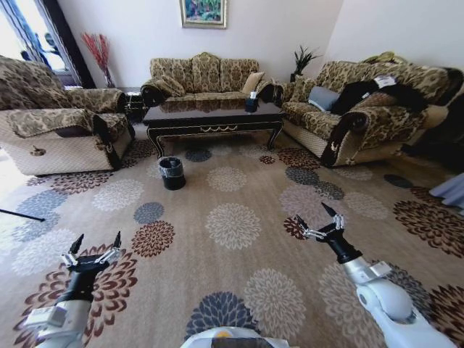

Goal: Move to the front of the table and pick up the trash from the floor, then place it into the trash bin.

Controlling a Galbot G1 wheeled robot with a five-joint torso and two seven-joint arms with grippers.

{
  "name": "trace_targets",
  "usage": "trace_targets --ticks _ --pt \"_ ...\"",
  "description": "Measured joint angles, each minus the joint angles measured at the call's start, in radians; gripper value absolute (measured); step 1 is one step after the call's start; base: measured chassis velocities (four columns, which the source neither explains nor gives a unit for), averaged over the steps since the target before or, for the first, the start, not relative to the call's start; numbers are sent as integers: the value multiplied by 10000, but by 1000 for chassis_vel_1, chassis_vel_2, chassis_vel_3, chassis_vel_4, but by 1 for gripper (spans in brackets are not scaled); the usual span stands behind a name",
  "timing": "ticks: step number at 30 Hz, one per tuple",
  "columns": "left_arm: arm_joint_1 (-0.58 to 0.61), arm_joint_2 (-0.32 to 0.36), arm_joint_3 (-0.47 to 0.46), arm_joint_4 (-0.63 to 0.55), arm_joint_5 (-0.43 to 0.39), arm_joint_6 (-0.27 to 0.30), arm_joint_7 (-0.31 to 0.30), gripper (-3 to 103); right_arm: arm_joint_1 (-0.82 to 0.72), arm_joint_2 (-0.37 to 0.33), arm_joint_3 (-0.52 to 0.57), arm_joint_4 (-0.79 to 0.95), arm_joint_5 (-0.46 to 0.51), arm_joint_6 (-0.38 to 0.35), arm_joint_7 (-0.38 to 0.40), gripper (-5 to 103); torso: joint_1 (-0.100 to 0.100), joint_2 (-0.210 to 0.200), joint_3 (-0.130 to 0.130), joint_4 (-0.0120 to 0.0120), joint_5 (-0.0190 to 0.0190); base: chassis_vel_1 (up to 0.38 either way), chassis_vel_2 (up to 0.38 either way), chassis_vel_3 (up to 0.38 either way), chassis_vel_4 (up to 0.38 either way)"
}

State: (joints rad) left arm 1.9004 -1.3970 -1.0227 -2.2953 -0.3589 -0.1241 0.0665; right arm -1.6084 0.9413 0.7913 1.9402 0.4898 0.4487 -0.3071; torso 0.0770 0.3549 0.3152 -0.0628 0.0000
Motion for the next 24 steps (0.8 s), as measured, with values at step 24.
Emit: trace_targets --ticks 24 --pt "-158 -84 187 230 -34 37 -5 100 408 -48 -337 -286 96 65 27 100 299 807 508 0 0 0 0 0 0"
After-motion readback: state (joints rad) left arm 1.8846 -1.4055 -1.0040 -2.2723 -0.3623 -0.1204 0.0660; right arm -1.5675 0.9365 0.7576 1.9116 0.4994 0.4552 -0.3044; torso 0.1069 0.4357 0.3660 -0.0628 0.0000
